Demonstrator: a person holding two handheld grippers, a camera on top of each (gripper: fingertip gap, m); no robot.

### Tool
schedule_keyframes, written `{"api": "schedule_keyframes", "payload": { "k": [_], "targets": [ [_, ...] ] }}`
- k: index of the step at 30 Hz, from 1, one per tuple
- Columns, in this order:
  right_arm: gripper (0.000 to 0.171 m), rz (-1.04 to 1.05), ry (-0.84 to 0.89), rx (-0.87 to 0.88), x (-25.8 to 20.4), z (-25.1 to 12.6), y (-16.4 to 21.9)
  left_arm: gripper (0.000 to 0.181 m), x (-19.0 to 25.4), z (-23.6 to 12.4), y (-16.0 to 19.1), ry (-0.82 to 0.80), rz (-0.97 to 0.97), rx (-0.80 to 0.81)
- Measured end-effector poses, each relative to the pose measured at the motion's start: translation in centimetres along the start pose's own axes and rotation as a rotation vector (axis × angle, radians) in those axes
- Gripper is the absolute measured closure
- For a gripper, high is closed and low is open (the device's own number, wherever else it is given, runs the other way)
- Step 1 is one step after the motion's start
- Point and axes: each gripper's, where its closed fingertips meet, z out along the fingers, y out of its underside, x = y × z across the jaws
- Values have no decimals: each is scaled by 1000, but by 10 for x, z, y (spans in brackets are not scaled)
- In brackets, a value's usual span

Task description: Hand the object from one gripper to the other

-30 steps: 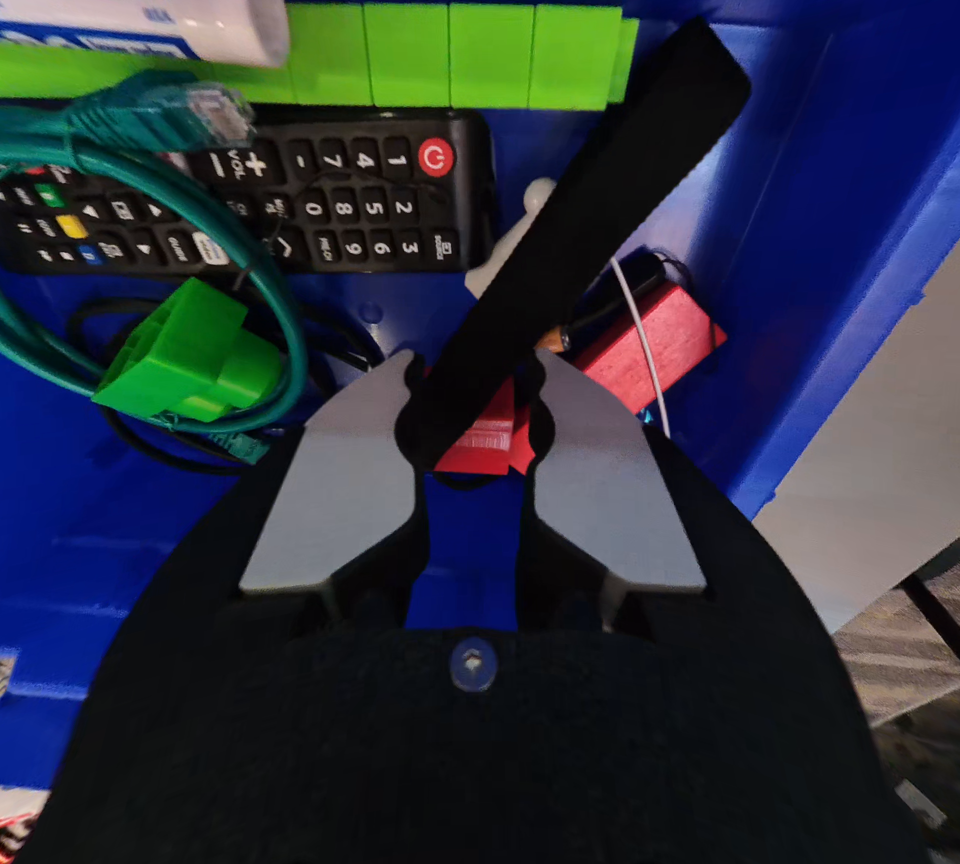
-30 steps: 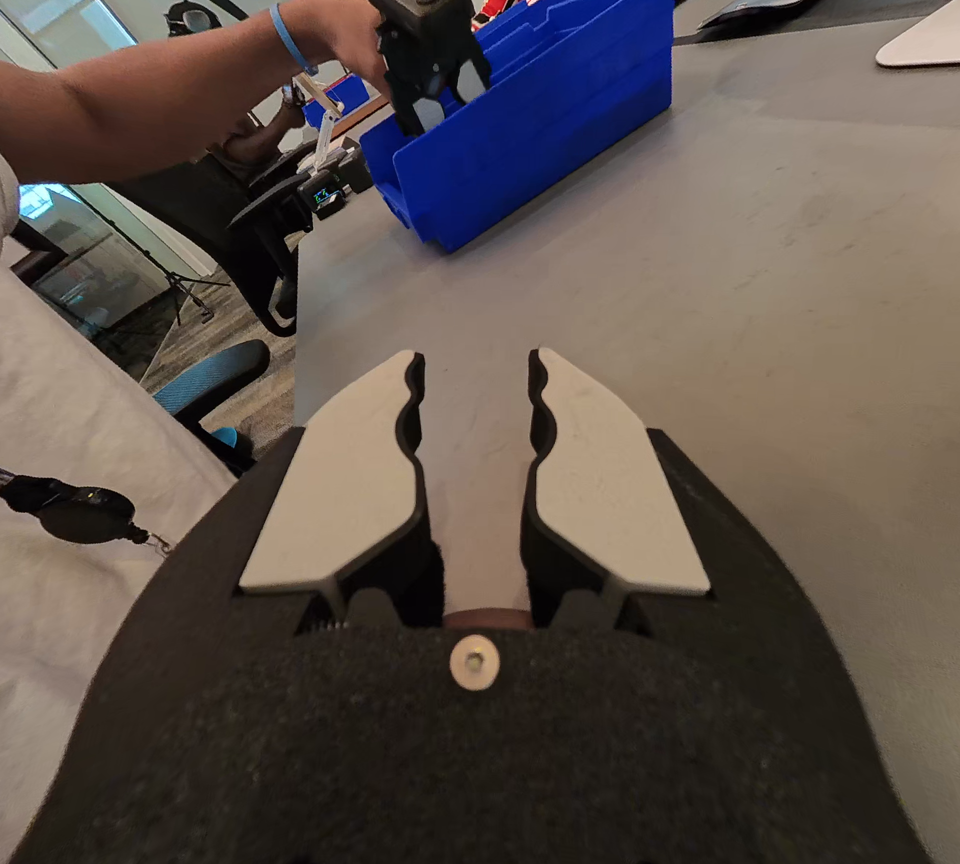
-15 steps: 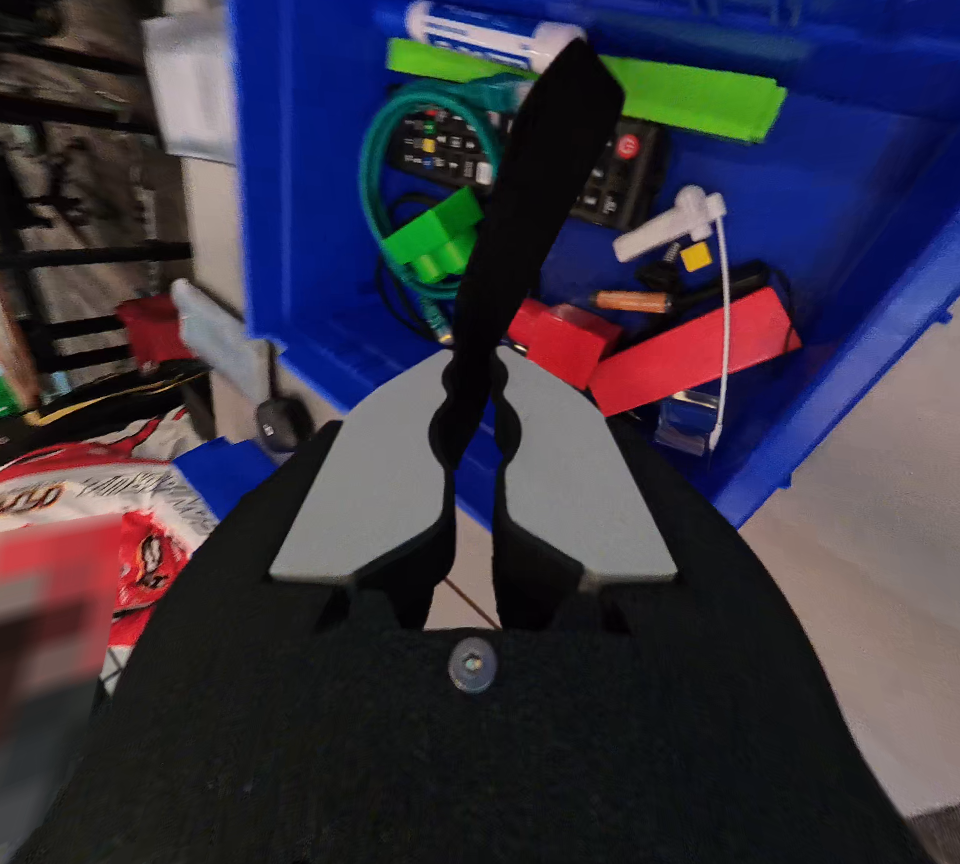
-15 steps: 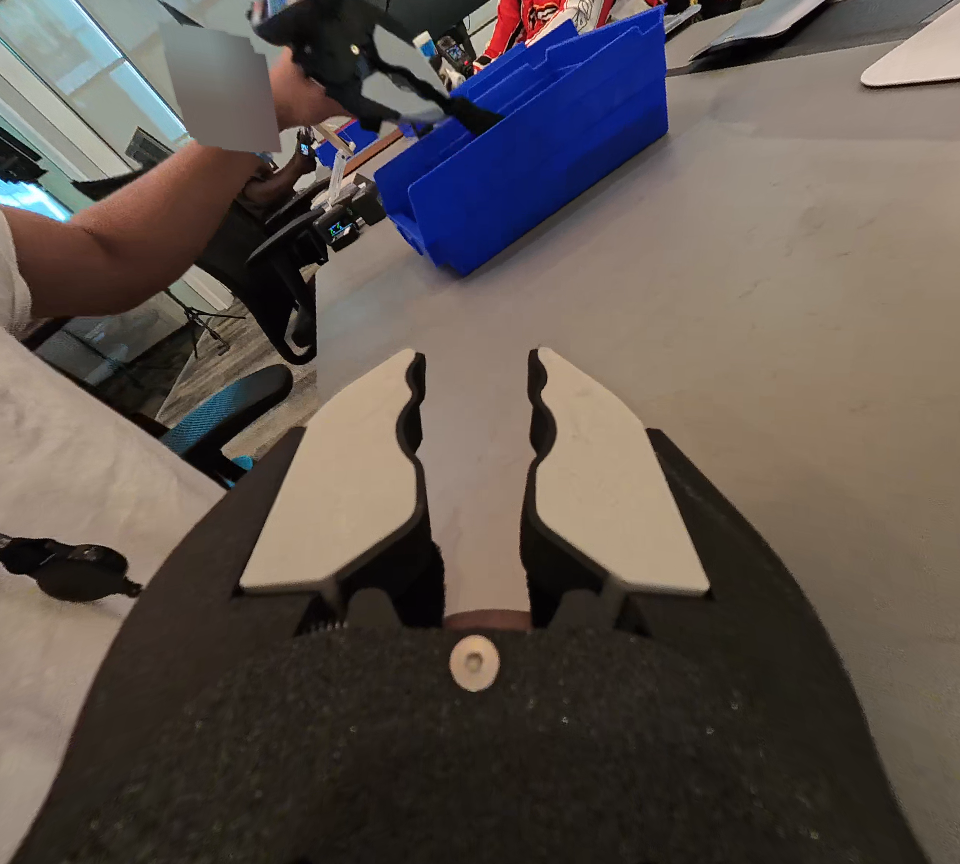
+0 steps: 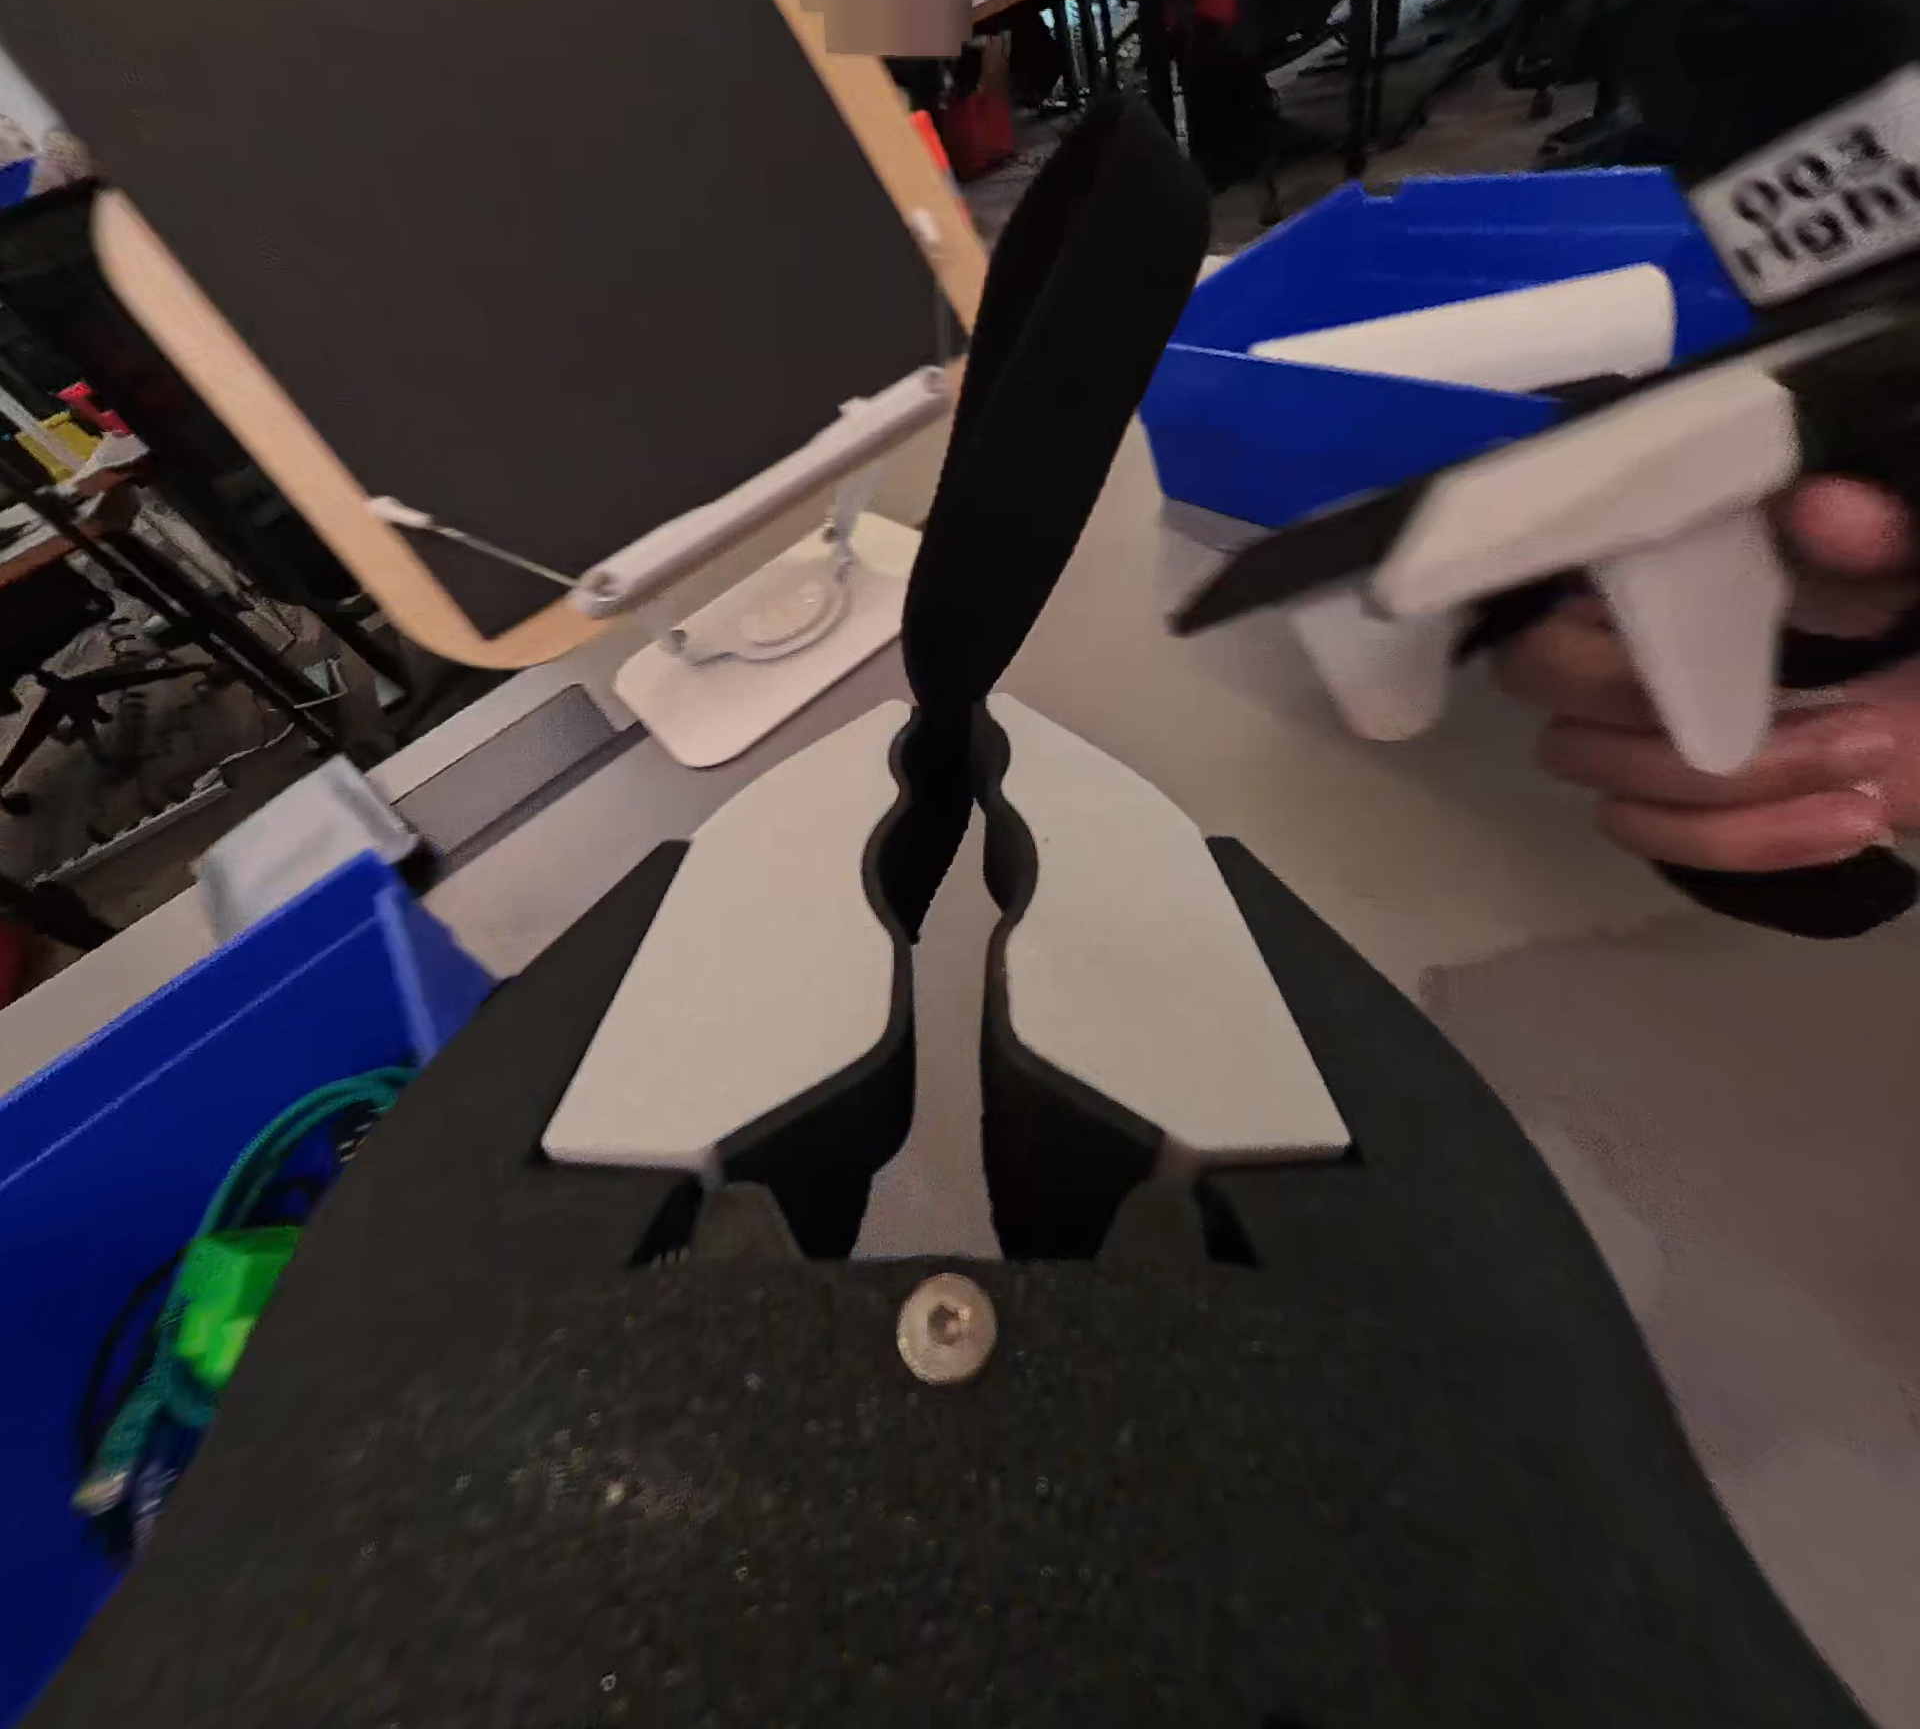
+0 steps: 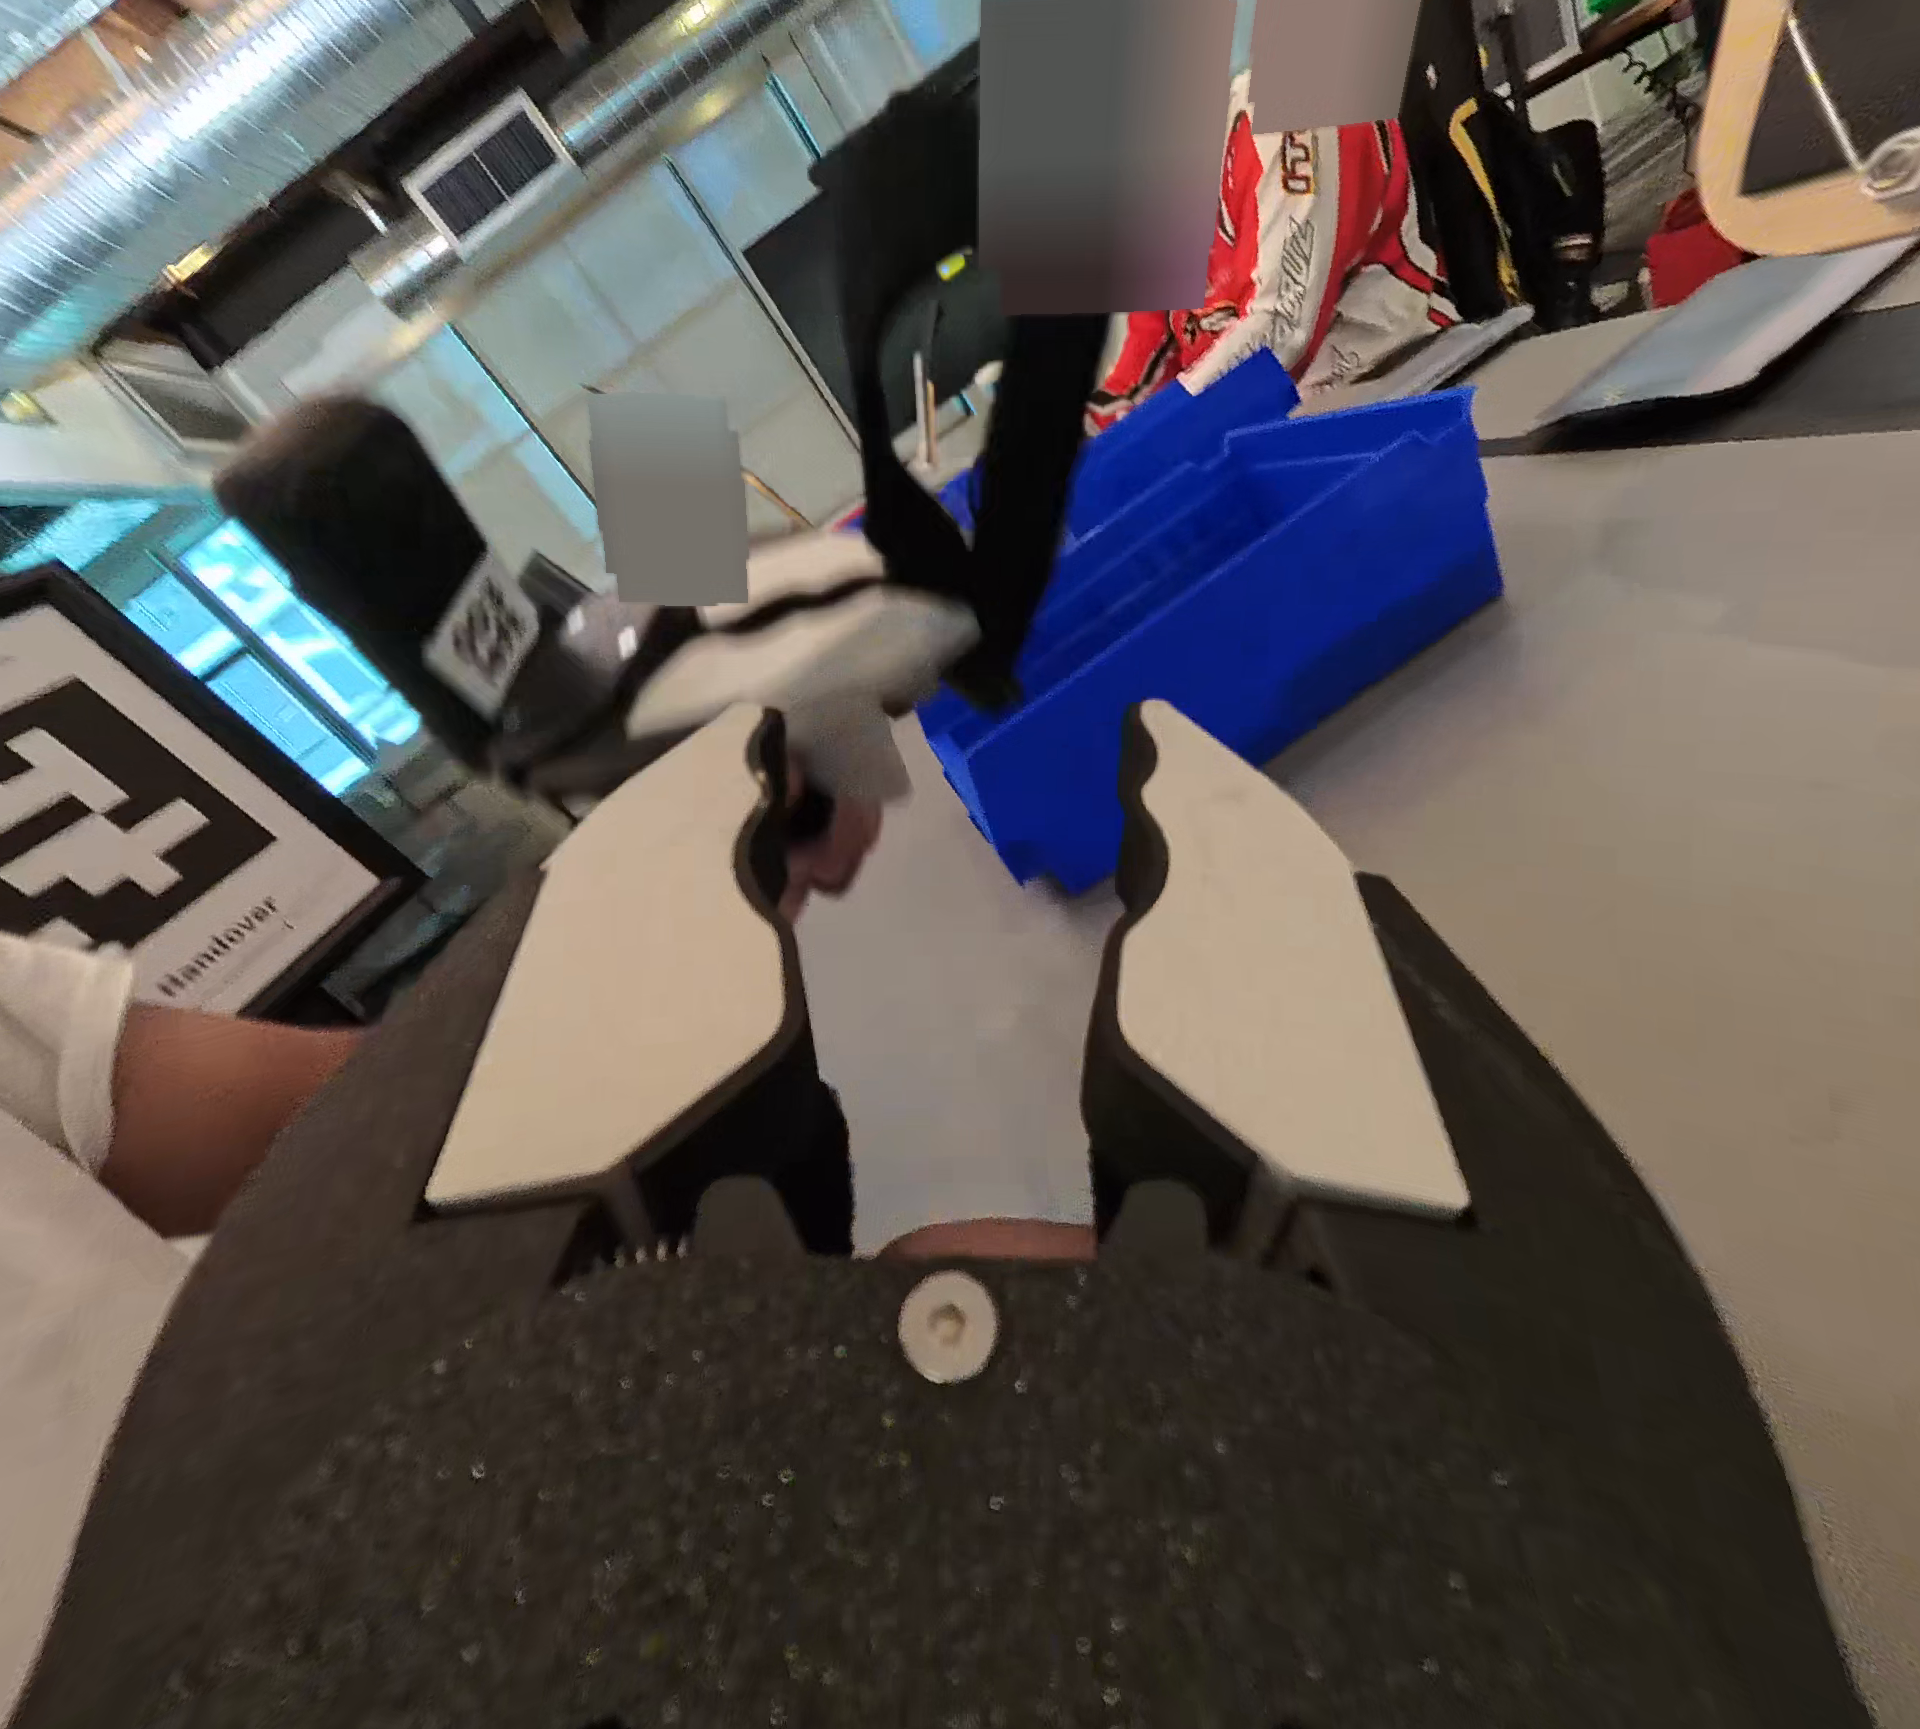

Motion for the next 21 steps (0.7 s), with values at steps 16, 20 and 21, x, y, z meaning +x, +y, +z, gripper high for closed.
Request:
{"api": "schedule_keyframes", "payload": {
  "k": [16,20,21],
  "targets": [
    [166,58,89,306,34,-88,-35,137,85,-5,39,197,-210,68],
    [166,182,-218,318,3,-88,-39,118,93,-8,32,369,-361,134],
    [166,218,-280,328,-3,-87,-39,111,94,-9,29,423,-436,151]
  ]
}}
